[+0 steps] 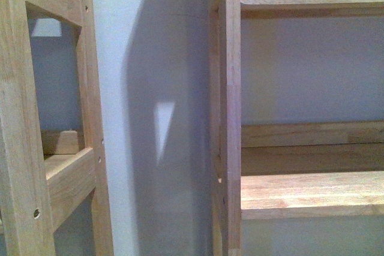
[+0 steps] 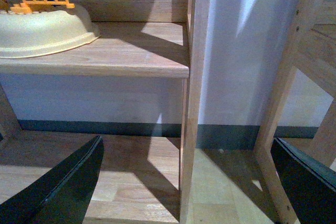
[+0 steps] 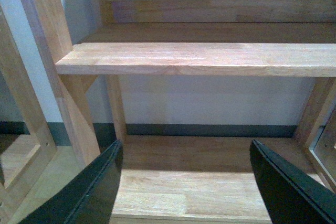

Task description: Put away toys

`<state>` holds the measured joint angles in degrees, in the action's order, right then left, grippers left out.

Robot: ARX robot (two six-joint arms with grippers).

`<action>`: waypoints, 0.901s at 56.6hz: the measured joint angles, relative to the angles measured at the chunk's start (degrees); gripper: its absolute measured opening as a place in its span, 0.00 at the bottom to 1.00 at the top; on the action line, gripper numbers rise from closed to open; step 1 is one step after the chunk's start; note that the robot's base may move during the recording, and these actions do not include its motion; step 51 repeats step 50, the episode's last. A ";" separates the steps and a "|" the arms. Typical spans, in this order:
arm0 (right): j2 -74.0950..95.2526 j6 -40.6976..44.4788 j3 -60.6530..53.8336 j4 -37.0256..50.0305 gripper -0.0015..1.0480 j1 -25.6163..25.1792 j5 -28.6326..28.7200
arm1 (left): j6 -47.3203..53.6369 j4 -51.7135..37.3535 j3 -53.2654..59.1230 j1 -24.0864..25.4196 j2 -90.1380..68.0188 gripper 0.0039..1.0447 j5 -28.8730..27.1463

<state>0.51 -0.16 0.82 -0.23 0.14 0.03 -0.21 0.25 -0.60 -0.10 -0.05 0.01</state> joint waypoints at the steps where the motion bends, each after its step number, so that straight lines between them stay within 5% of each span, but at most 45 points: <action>1: 0.00 0.00 0.00 0.00 0.77 0.00 0.00 | -0.02 0.00 0.00 0.00 0.00 0.94 0.00; 8: 0.00 -0.02 0.00 0.00 0.95 0.00 0.00 | 0.00 0.00 0.00 0.00 0.00 0.94 0.00; 51: 0.00 0.00 0.00 0.00 0.94 0.00 0.00 | 0.00 0.00 0.00 0.00 0.00 0.94 0.00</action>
